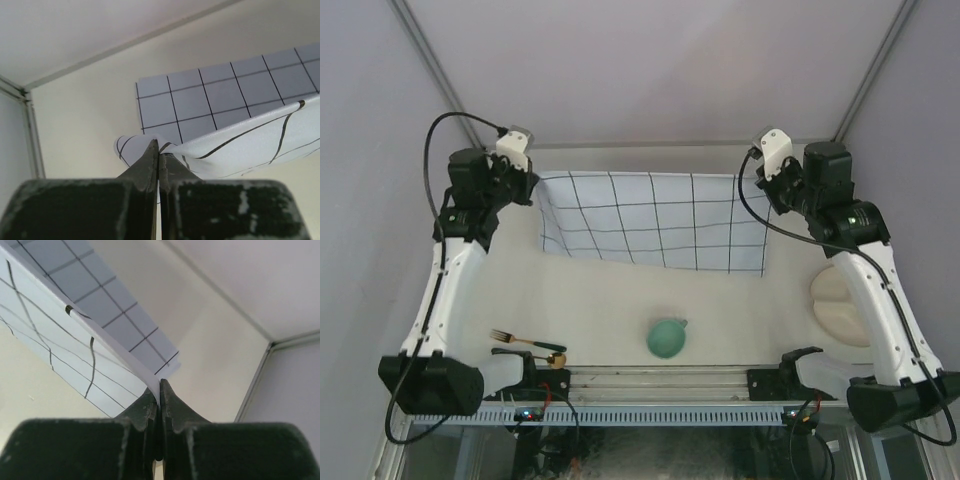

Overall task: Set the dinner table for one person
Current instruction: Flatten out the napkin at the center of the board.

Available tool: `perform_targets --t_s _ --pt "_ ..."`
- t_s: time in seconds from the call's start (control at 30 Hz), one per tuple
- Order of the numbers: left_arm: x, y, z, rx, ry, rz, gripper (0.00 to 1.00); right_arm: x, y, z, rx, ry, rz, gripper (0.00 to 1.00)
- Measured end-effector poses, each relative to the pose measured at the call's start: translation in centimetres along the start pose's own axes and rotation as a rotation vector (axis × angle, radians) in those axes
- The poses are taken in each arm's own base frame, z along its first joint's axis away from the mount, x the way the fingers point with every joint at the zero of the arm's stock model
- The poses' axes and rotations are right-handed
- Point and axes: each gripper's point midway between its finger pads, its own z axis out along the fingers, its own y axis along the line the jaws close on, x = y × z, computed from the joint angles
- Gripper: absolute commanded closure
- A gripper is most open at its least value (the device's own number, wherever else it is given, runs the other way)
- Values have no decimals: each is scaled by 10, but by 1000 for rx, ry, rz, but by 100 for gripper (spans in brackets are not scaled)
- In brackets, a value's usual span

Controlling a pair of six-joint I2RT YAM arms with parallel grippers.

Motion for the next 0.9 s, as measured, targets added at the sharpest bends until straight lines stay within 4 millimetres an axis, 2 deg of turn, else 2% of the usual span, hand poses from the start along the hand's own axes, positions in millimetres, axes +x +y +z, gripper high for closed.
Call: perform_targets --t_s 0.1,0.27,0.37,0.43,0.53,0.7,0.8,0.9 --pt "29 -8 30 55 94 -15 100 30 1 22 -35 89 45 100" --pt "102 -29 79 158 316 -42 100 76 3 60 -97 228 119 100" --pt "130 -40 95 199 396 -51 100 88 6 72 -119 264 134 100" --pt "142 -43 105 214 432 -59 100 93 7 79 -131 279 139 100" --pt "143 -38 127 214 442 -61 99 103 8 95 -145 306 147 100" --pt "128 -22 157 158 400 -54 99 125 7 130 -147 361 152 100" --pt "105 -4 176 74 327 -36 100 134 1 152 -138 389 156 100" --pt "72 18 197 -10 240 -15 100 125 -17 183 -109 376 163 100"
